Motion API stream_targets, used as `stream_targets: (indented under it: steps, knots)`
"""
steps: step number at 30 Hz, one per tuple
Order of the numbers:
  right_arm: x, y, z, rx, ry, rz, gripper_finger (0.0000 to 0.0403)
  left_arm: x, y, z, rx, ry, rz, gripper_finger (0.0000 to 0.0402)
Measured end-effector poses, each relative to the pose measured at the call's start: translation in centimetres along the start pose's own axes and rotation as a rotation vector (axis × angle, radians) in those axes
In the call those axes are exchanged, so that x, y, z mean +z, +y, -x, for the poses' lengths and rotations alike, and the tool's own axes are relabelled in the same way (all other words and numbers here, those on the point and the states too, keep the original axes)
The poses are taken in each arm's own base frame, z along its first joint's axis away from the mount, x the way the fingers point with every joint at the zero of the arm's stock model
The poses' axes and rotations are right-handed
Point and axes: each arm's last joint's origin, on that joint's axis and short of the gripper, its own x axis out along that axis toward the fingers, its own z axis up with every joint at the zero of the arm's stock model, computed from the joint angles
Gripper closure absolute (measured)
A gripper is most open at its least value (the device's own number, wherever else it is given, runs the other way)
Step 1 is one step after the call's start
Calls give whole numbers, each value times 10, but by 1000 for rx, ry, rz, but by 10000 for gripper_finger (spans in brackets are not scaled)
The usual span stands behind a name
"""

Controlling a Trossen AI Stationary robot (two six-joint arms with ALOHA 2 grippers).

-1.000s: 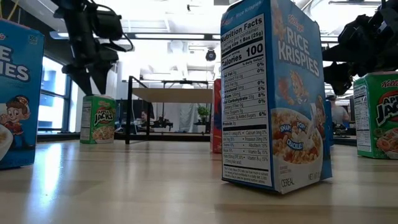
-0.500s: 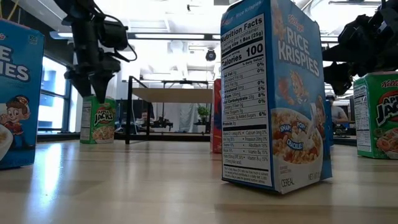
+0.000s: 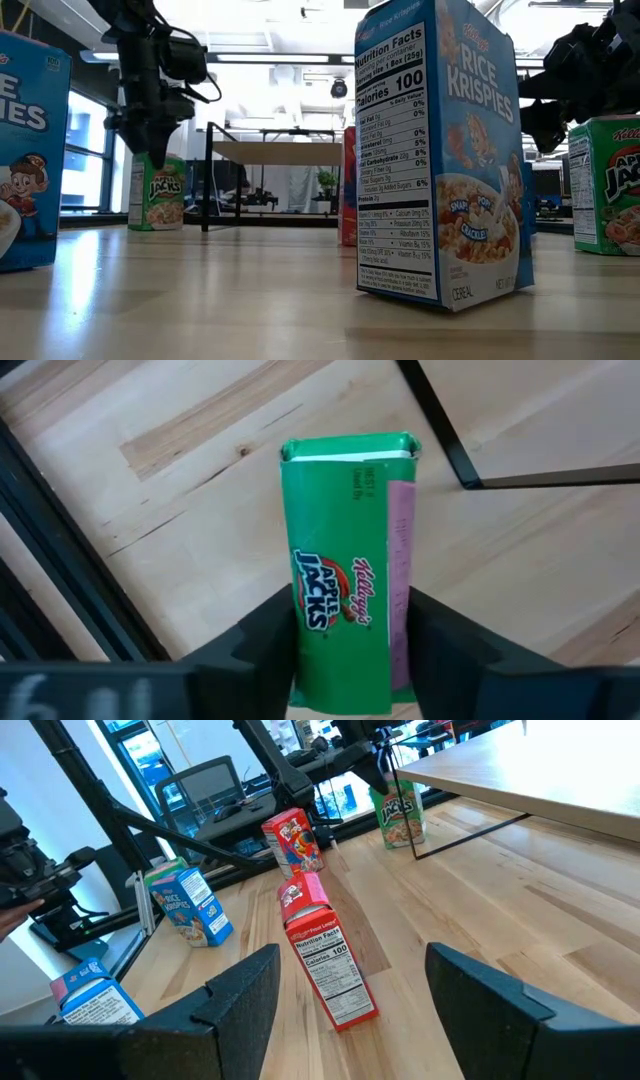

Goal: Stack cereal on shelf
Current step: Put the top green cereal box on the shelf

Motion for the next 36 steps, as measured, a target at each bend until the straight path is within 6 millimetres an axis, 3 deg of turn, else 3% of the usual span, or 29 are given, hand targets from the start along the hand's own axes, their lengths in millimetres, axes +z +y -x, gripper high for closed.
stream_targets:
  steps: [6,14,21,25,30,36]
  knots:
    - [0,0,0,0,0,0,159,-2,0,3,-19,-7,-2,292]
    - [0,0,0,0,0,0,159,-19,5,28,-83,-54,-39,285]
    - [0,0,0,0,0,0,159,-43,13,67,-141,-245,-71,285]
    - [0,0,0,0,0,0,159,-50,18,101,-151,-413,-158,285]
    - [0,0,0,1,0,0,159,-50,22,141,-109,-585,-235,285]
    - [0,0,0,0,0,0,159,-37,22,175,-56,-733,-366,285]
